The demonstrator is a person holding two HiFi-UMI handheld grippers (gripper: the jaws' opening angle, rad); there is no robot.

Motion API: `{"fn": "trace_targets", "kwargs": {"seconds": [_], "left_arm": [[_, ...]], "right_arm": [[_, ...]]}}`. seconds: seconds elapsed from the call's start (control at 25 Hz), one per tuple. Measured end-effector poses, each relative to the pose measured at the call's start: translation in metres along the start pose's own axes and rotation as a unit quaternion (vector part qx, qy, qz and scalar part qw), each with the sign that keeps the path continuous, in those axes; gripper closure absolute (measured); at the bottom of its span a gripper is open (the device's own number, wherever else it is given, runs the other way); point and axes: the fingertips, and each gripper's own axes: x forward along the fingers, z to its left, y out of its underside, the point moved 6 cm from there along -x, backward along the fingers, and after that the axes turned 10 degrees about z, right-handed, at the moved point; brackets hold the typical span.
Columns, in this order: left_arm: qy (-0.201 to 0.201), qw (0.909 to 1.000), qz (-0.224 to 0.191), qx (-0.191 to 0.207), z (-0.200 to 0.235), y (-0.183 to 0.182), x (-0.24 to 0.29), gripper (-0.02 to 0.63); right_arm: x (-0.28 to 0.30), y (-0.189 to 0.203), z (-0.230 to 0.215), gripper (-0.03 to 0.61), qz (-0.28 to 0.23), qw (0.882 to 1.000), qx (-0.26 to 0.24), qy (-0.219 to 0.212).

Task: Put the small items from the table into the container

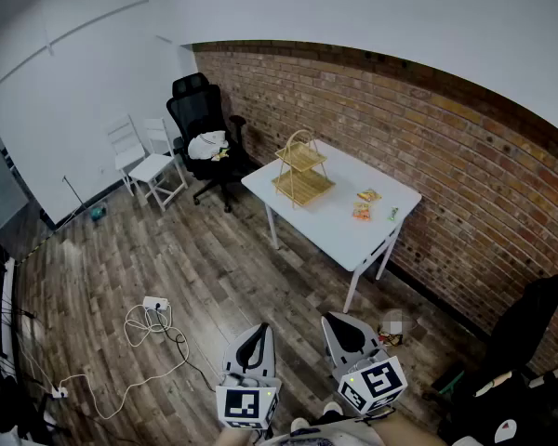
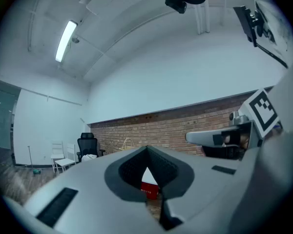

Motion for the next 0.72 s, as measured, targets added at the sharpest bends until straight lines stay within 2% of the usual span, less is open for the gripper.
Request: {"fn": "trace_targets", "kwargs": {"seconds": [0.36, 0.72], "left_arm": [[-0.009, 0.9999, 0.007, 0.001, -0.010, -0.012, 0.042, 0.565], [-0.028, 0.9993, 0.023, -0.003, -0.036, -0.008, 0.069, 0.565]], "right_arm": [[0.010, -0.012, -0.042, 0.559, -0.001, 1.000, 0.004, -0.018], [0.011, 0.000, -0.079, 0.560, 0.021, 0.998, 0.031, -0.047]]}}
